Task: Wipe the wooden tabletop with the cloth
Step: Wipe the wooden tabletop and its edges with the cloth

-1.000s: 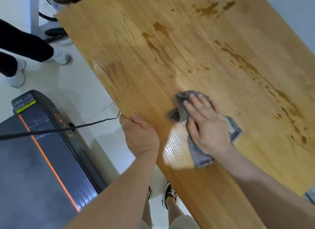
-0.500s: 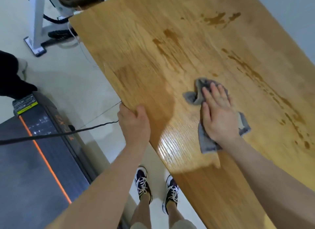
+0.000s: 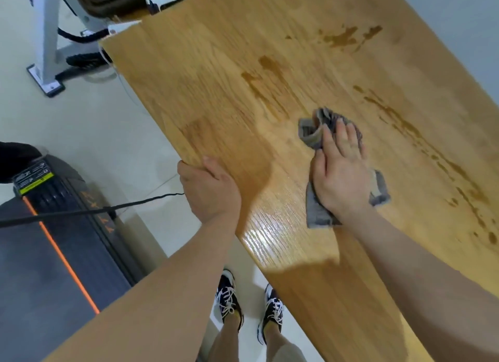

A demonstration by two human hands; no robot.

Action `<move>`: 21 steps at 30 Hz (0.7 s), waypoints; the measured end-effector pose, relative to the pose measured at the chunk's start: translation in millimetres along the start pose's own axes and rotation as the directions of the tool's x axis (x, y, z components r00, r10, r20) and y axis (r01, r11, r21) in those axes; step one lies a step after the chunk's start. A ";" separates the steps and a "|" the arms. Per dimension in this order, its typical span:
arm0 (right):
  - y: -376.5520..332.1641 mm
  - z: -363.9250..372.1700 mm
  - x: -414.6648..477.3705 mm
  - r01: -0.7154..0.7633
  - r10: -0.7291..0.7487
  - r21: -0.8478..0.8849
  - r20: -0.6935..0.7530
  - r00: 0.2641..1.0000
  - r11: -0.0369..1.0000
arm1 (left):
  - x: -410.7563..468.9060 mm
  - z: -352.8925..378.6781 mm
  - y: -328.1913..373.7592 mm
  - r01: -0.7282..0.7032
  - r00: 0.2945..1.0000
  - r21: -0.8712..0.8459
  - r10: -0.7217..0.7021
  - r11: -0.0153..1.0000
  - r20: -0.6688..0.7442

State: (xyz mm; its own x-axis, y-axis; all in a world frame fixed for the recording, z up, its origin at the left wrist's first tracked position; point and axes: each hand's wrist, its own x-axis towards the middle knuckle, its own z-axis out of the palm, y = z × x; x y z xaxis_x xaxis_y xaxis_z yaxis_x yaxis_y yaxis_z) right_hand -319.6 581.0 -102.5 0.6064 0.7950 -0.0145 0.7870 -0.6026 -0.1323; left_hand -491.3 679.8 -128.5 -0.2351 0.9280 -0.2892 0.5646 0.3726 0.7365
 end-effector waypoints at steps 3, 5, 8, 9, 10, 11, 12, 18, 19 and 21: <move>-68.6 20.2 8.3 0.085 -0.085 0.029 -0.011 0.996 0.996 | 1.1 -2.8 -1.5 0.017 1.000 0.020 -0.017 1.000 -0.006; -95.2 25.2 -17.8 0.309 -0.310 0.057 -0.008 0.951 0.949 | 0.0 -5.4 0.1 0.017 1.000 0.041 -0.017 0.999 -0.012; -68.8 12.4 -65.2 0.476 -0.485 0.111 0.078 0.871 0.872 | -1.2 -5.5 2.4 -0.005 1.000 0.049 0.005 0.999 -0.014; -50.2 6.1 -73.1 0.501 -0.509 0.098 0.103 0.854 0.860 | -1.6 -4.1 3.6 0.000 1.000 0.048 0.000 0.999 -0.009; -32.6 2.5 -73.7 0.512 -0.518 0.080 0.107 0.848 0.855 | -1.7 -2.0 4.6 0.010 1.000 0.053 -0.009 0.999 -0.007; -19.6 1.2 -67.2 0.501 -0.506 0.071 0.093 0.858 0.863 | -1.5 -0.5 5.1 0.022 1.000 0.066 -0.021 0.998 -0.010; -13.6 1.4 -57.3 0.462 -0.466 0.068 0.074 0.882 0.884 | -2.1 -1.4 5.2 0.032 0.999 0.086 -0.031 0.996 -0.017; -83.5 23.0 6.4 0.247 -0.246 0.078 -0.015 0.969 0.966 | 0.0 -4.0 1.8 0.024 0.999 0.112 -0.019 0.993 -0.041; -94.9 26.1 6.0 0.350 -0.350 0.094 -0.012 0.937 0.932 | 0.2 -4.7 3.9 0.032 0.999 0.128 -0.027 0.991 -0.043; -98.4 25.5 -4.5 0.551 -0.559 0.139 0.017 0.829 0.823 | -0.5 -5.8 9.1 0.039 0.998 0.151 -0.032 0.988 -0.050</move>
State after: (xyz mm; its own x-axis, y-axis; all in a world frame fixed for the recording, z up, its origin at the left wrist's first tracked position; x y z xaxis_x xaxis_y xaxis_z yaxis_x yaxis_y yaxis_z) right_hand -402.7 638.4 -114.7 0.0614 0.9971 0.0455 0.9660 -0.0478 -0.2542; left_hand -490.7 682.6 -118.1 -0.2926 0.9138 -0.2816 0.6676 0.4061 0.6240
